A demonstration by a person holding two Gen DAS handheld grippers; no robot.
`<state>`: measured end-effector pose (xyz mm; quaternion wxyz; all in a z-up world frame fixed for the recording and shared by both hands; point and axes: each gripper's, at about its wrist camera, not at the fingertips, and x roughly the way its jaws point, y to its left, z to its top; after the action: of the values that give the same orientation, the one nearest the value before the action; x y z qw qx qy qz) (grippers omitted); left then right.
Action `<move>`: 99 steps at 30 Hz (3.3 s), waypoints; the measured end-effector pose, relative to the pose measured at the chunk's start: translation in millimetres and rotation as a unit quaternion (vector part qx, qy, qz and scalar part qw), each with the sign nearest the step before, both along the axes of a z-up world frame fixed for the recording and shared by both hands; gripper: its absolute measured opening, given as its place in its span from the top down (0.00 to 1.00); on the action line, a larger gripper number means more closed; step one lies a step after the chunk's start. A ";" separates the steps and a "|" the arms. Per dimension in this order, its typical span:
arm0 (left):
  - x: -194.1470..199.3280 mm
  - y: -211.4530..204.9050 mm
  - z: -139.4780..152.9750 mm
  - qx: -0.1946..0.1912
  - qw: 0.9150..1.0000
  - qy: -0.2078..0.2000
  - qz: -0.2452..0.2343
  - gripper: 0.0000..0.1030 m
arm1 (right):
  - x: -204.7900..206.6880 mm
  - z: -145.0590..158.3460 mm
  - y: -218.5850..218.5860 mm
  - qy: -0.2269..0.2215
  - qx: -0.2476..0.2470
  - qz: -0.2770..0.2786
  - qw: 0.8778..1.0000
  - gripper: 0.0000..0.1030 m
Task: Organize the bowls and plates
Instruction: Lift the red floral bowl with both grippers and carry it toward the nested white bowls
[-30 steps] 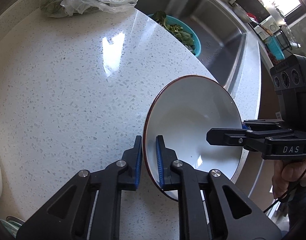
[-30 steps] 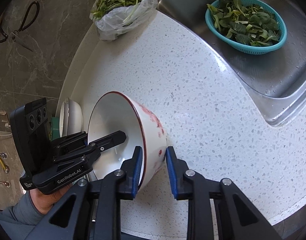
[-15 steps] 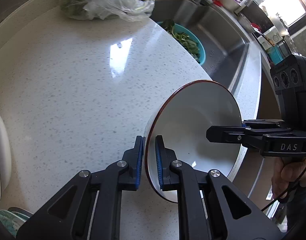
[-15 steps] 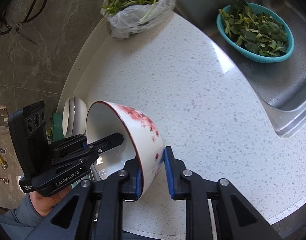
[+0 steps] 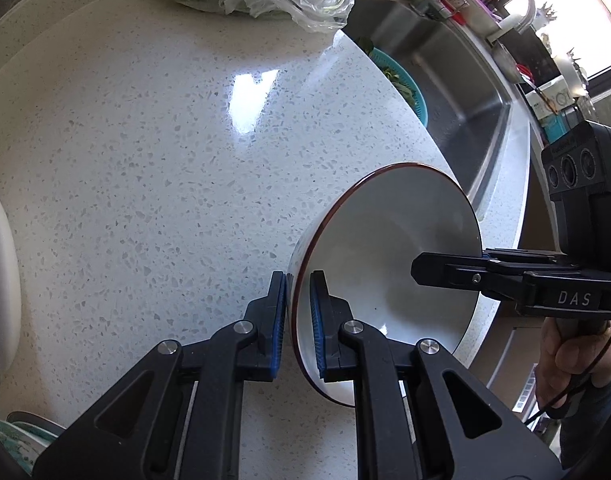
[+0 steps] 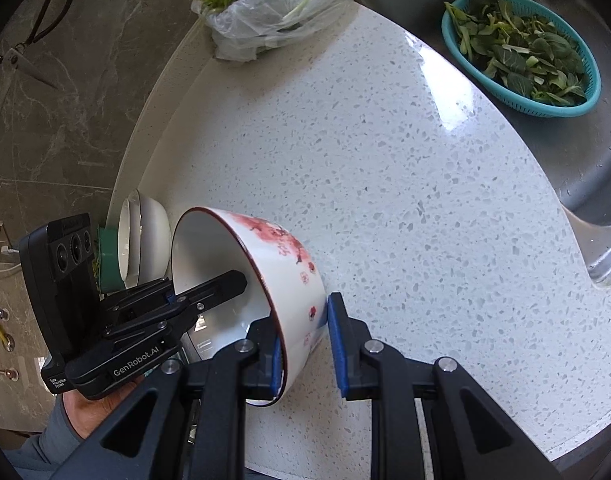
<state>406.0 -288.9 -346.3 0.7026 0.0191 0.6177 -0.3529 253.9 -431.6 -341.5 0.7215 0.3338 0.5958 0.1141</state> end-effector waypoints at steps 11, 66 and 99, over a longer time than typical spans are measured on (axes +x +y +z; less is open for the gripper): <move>9.8 -6.7 -3.6 0.015 1.000 -0.027 0.004 0.85 | 11.6 6.8 -1.2 0.005 -0.054 -0.005 0.999 0.76; 11.2 -9.2 0.0 -0.012 0.999 -0.046 0.009 0.82 | 13.2 22.8 27.0 -0.038 -0.143 0.031 0.989 0.78; 45.6 10.4 2.4 -0.070 0.996 0.054 0.010 0.86 | 24.6 5.6 -19.9 0.008 0.036 0.015 0.999 0.76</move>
<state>451.6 -278.5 -343.9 0.6711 -0.0552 0.6287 -0.3888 278.5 -451.5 -335.8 0.7027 0.3516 0.6017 0.1433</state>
